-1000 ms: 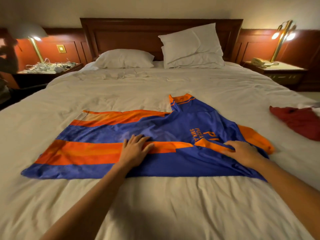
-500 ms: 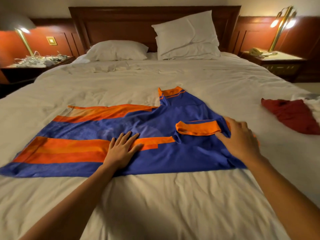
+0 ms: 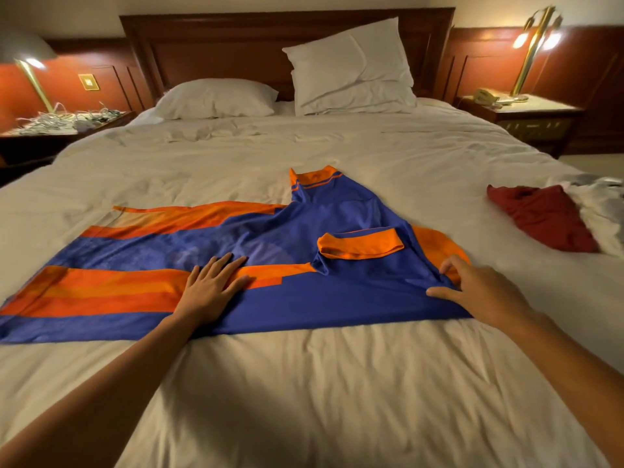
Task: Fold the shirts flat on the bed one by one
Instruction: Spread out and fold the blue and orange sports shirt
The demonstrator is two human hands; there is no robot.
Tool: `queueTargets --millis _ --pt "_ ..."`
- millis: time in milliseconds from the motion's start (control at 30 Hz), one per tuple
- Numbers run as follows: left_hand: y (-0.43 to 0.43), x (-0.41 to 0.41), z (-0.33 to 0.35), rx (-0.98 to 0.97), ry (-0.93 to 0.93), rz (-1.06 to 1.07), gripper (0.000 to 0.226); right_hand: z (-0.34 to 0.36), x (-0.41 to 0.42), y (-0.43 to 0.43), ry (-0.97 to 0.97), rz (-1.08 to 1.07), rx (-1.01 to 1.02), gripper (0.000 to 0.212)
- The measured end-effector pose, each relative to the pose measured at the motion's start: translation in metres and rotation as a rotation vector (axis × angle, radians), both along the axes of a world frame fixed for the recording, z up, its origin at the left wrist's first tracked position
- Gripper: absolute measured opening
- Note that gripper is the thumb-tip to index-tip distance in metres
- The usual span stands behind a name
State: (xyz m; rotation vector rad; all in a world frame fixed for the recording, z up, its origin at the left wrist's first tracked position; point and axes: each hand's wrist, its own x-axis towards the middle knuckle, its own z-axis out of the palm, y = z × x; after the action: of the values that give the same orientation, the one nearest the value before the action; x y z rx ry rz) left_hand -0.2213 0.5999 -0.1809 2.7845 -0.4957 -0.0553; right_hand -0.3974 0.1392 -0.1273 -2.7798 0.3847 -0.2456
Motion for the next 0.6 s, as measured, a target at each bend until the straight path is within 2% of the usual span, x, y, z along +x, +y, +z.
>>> queueTargets --millis 100,200,300,400,500,567,600 --pt "-0.009 0.003 0.004 -0.042 -0.017 0.048 0.060 0.007 0.019 -0.006 -0.094 -0.014 -0.178 0.056" --pt "-0.044 0.004 0.013 -0.221 -0.191 0.050 0.050 0.009 0.052 0.000 -0.214 0.128 -0.063 0.047" --pt "-0.101 0.006 0.025 -0.355 -0.278 -0.152 0.046 0.003 0.084 0.011 -0.158 0.306 0.060 0.052" --pt "-0.148 0.017 0.032 -0.371 -0.198 -0.345 0.049 -0.007 0.108 0.009 -0.059 0.287 0.023 0.056" --pt "-0.165 0.037 0.028 -0.324 -0.151 -0.402 0.036 -0.015 0.123 0.005 -0.123 0.288 -0.049 0.033" --pt "-0.172 0.050 0.030 -0.336 -0.171 -0.386 0.023 -0.013 0.131 0.007 -0.233 0.271 -0.024 0.017" --pt "-0.175 0.055 0.034 -0.367 -0.184 -0.364 0.021 -0.008 0.135 0.009 -0.278 0.263 0.003 0.016"
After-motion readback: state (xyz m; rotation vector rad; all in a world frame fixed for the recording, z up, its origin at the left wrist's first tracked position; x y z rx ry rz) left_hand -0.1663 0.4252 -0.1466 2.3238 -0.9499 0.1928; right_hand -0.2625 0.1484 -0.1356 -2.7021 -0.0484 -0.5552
